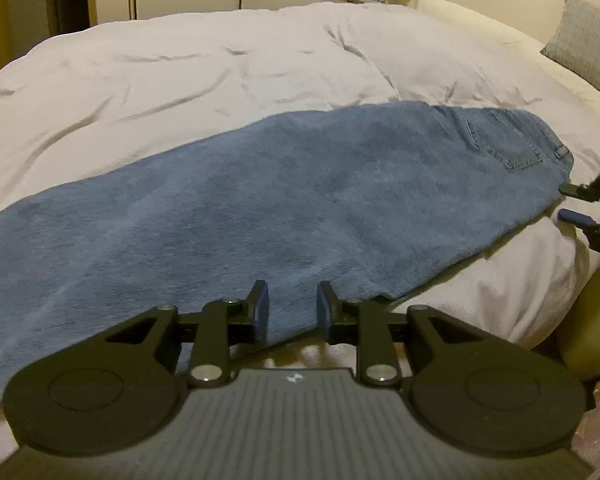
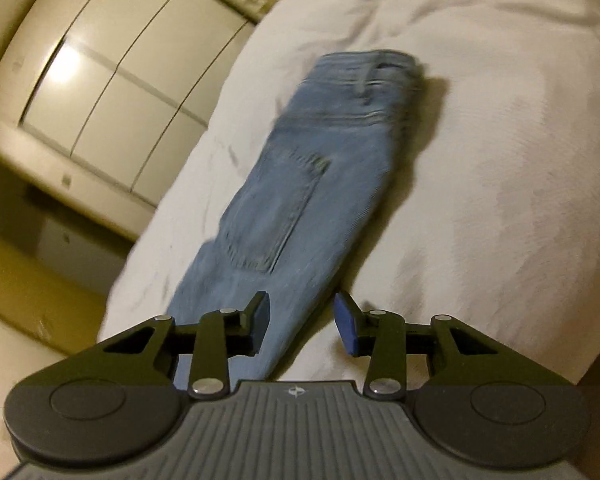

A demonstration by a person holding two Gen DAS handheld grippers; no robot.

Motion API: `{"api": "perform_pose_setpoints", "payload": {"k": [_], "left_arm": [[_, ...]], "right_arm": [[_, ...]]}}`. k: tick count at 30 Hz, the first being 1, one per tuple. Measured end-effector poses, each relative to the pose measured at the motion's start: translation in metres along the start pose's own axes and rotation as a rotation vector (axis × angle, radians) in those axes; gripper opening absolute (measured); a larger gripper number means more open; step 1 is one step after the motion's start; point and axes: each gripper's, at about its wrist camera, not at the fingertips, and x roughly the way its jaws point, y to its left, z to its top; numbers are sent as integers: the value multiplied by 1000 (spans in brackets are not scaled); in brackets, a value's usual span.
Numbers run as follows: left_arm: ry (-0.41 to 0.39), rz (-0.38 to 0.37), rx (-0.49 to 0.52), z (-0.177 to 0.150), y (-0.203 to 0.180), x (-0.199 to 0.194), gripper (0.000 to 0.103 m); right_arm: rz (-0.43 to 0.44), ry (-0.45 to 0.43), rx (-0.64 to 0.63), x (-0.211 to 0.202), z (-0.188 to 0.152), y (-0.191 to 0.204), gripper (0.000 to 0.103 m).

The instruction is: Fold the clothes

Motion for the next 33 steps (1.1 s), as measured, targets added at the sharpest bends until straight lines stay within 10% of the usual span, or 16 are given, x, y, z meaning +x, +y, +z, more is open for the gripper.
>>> {"api": "perform_pose_setpoints", "payload": {"k": [4,7,13,18,24,33], "left_arm": [[4,1,9,-2,1,4,24],[5,6,20,-4,2,6,24],[-10,26,64,-11,3,12,26],[-12,62,64,-16,11,-6,27],[-81,164,-55,-24,55,-43,29],[-12,275,-208,-33,101,-29,34]], "right_arm": [[16,0,82,14,13,-17,39],[13,-29,38,20,20,-13,6],[-19,-154,-312,5,22,43,2],[-182,-54,-240,29,13,15,0],[-323,-162,-340,1,-2,45,23],[-309,27,-695,57,-75,103,51]]}}
